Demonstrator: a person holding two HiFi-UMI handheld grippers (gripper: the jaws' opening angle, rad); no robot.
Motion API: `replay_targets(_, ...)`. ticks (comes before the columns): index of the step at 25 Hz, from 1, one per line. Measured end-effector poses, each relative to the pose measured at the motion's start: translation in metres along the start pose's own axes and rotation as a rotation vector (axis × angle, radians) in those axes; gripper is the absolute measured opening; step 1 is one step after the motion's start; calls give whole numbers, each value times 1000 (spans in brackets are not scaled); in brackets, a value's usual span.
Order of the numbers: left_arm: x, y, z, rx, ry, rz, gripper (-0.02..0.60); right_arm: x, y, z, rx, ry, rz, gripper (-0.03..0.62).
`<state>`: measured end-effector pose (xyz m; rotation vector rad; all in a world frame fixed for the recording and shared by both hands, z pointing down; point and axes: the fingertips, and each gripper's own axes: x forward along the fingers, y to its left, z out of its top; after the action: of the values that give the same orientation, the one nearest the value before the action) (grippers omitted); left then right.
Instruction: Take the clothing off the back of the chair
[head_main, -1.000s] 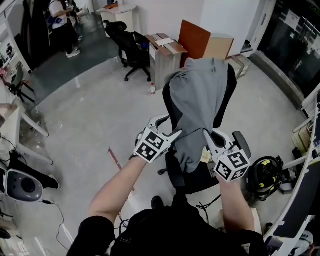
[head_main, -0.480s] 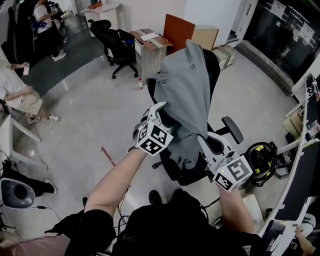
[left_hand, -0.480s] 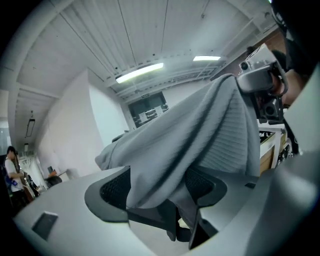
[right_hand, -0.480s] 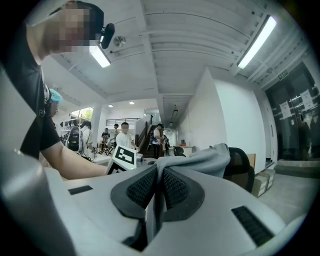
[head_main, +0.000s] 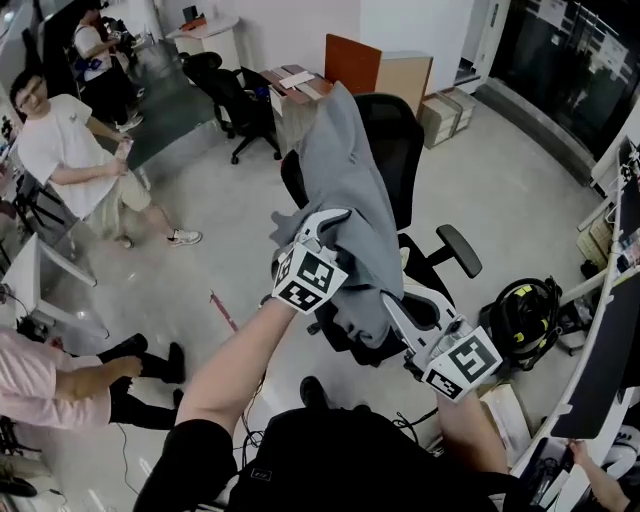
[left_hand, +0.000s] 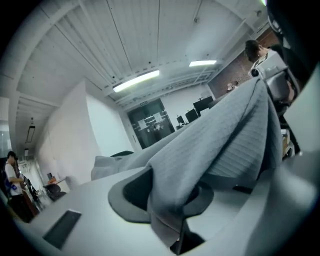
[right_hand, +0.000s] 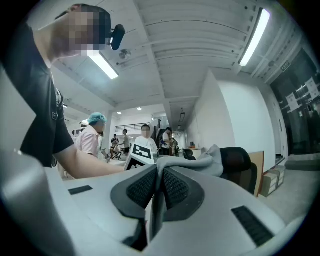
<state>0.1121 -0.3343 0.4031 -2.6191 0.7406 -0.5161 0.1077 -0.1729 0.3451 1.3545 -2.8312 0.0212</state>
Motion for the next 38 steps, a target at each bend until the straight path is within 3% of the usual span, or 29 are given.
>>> replay_targets(1,-3,-5,3,-17,-5,6,67,-7,-1,-2,7,0,-4,28)
replay_targets(2,-8,-10,5,-39,-11,12,41,-14,-2,-4,18,1,-9,29)
replay_targets(8,-54,-11,53,-188,-133,64,26,-45,-10,-33,115,46,-68,43)
replay_targets(10,-68,-16,72,-186,-166,74,25,-51,-9,-50,154,66,-85,94)
replay_targets(15,-96,-34,117,-200,-273,67,25,-53,2,-113,204,197,-115,290)
replay_targets(20,-126,-48,165,-230,-377,33,25,-53,-2,-144,207,273,-207,360)
replay_targets(23,-139,-50,176,-262,-408,29,25,-58,-14,-132,180,234,-261,352)
replay_targets(25,-142,-47,173,-267,-398,52,25,-68,-24,-120,146,207,-292,175)
replay_targets(27,-142,-43,163,-276,-373,81,26,-82,-37,-109,130,186,-326,68)
replay_targets(34,-141,-32,125,-324,-291,131,26,-121,-83,-63,82,109,-457,43)
replay_targets(38,-142,-21,133,-304,-306,144,26,-126,-102,-14,-12,49,-497,41)
